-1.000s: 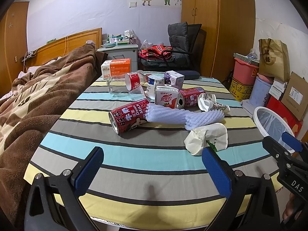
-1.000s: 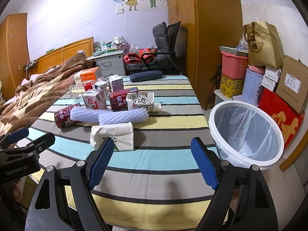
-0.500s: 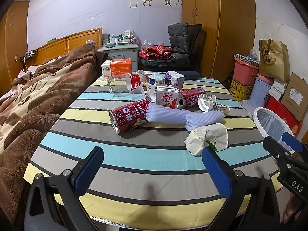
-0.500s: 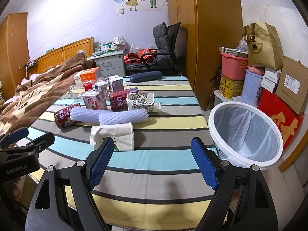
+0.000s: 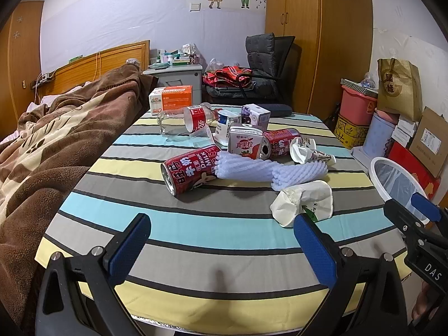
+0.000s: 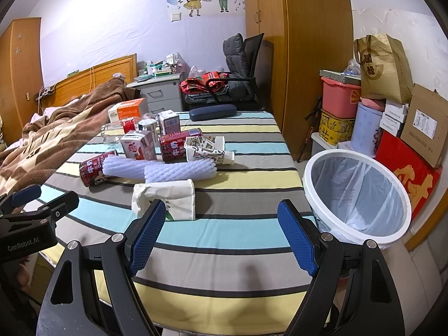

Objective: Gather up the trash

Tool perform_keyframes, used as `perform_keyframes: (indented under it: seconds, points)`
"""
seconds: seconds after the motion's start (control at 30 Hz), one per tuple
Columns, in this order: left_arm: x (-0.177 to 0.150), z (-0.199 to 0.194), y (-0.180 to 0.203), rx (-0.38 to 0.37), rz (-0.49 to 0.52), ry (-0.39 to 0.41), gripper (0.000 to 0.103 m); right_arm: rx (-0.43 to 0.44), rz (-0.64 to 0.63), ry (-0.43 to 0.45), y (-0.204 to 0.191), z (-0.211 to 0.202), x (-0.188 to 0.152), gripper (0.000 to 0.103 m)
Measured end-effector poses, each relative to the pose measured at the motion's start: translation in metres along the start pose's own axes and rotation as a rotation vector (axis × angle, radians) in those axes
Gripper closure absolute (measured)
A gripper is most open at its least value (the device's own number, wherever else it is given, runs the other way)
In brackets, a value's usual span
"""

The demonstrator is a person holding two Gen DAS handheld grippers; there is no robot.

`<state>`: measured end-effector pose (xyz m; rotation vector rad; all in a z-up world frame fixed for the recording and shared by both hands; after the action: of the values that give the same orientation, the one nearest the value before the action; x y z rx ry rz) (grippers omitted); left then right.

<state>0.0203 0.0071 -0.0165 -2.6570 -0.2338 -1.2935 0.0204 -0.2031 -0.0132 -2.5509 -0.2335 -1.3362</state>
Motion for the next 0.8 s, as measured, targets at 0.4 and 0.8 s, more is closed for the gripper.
perform_keyframes:
  seconds: [0.4, 0.8]
  points:
    - [0.0010, -0.0004, -0.0016, 0.001, -0.001, 0.000, 0.000, 0.000, -0.001, 0.001, 0.0000, -0.0001, -0.0001, 0.019]
    - [0.0015, 0.0041, -0.0039, 0.002, -0.005, -0.007, 0.000, -0.001, -0.003, 0.000, -0.0005, 0.0002, 0.0003, 0.019]
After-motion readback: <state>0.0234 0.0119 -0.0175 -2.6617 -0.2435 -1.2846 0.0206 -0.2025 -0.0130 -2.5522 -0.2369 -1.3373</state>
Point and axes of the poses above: each gripper's, at about its wrist camera, not at the fingertips, and z roughly the way its jaws point, y to its right, x to its top, the point moved 2 cm from there along z, roughly the way its jaws point, and after that the axes turned 13 degrees about x, right-handed, at the moved point
